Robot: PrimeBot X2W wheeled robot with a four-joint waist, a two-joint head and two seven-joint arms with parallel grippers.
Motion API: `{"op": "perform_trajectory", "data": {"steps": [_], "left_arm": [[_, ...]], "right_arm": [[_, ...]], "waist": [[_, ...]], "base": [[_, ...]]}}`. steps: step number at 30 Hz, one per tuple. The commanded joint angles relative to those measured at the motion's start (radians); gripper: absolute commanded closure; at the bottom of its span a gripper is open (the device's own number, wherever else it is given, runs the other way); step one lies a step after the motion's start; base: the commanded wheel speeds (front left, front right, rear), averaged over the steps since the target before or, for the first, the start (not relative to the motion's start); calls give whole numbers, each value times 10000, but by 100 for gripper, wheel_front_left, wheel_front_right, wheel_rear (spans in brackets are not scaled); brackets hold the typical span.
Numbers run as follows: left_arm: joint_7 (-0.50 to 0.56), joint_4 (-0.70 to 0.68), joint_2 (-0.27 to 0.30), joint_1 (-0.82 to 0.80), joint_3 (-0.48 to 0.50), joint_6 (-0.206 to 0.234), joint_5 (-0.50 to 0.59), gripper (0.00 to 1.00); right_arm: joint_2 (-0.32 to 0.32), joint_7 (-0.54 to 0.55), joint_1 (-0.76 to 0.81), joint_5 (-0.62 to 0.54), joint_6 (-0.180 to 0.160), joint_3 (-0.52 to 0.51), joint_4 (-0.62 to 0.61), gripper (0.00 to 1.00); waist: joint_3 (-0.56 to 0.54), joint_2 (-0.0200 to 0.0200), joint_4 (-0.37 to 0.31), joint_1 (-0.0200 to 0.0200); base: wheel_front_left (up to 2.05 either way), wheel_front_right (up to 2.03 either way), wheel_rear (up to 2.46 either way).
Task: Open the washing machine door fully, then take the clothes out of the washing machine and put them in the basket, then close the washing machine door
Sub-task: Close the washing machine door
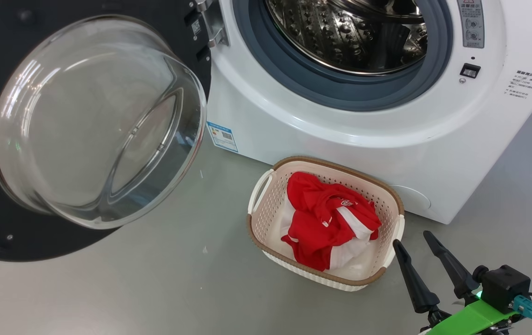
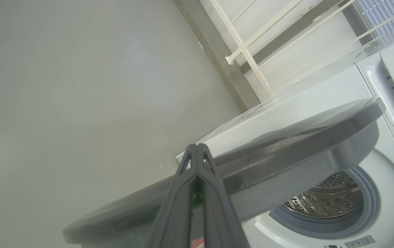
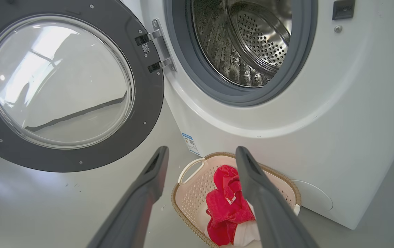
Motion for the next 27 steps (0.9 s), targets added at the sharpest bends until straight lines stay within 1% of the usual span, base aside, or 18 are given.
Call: {"op": "perform_trajectory", "data": {"steps": [1, 10, 13, 16, 24, 27], "left_arm": [[261, -420, 588, 163, 122, -109, -172, 100], [1959, -1614, 470, 946, -139, -204, -738, 100], [2687, -2336, 366, 1272, -271, -228, -1155, 100], [3242, -3381, 298, 1710, -483, -234, -1579, 100], [3981, -5978, -43, 2994, -1000, -238, -2632, 100], [4058, -6475, -127, 3178, -1157, -238, -2834, 100]], "right_arm": [[-126, -65, -153, -55, 62, 165, -263, 0], [-28, -65, -114, -39, 62, 134, -223, 0], [40, -65, -65, -39, 62, 123, -201, 0], [97, -65, -34, -41, 62, 126, -177, 0], [224, -65, 21, -56, 62, 93, -180, 0], [254, -65, 54, -55, 62, 68, -187, 0]], "waist": [[1, -1, -6, 0], [-140, -1, -54, 0], [-234, -1, -65, 0], [-336, -1, -83, 0], [-578, -1, -261, 0], [-625, -1, -333, 0]], "base": [[0, 0, 0], [0, 0, 0], [0, 0, 0], [0, 0, 0], [0, 0, 0], [0, 0, 0]]}}
